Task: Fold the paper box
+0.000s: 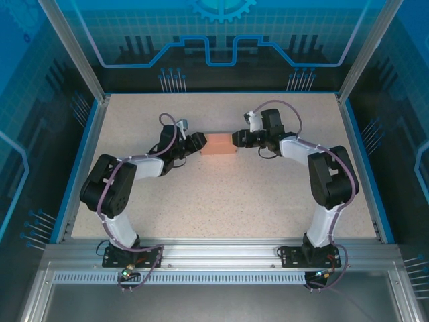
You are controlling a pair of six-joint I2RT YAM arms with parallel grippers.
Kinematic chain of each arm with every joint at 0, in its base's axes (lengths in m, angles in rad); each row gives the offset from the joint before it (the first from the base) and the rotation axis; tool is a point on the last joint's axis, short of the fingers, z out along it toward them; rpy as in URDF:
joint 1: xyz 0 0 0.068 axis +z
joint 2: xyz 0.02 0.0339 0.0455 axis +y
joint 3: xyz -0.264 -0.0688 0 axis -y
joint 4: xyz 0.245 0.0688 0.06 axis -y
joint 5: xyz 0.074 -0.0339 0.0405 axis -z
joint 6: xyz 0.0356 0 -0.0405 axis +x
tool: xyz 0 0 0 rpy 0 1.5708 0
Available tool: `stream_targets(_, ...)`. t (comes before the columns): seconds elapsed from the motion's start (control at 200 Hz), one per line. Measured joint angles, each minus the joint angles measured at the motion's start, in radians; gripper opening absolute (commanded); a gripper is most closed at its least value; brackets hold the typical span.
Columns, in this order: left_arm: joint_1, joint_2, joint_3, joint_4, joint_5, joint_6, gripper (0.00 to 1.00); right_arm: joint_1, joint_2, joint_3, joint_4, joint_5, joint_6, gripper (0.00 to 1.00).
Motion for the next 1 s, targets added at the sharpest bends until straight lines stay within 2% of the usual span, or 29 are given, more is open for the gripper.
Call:
stream_targets(0.355, -0.01, -0.027, -0.034, 0.013, 0.0, 0.0, 0.52, 0.011, -0.021, -0.014, 0.006, 0.02, 0.0, 0.46)
stream_targets(0.705, 0.008, 0.056, 0.154, -0.088, -0.02, 0.034, 0.52, 0.002, 0.068, 0.192, -0.002, 0.06, -0.001, 0.46)
stream_targets(1.001, 0.012, 0.12, 0.204, -0.108, -0.031, 0.08, 0.52, -0.004, 0.134, 0.233, -0.016, 0.072, -0.023, 0.46)
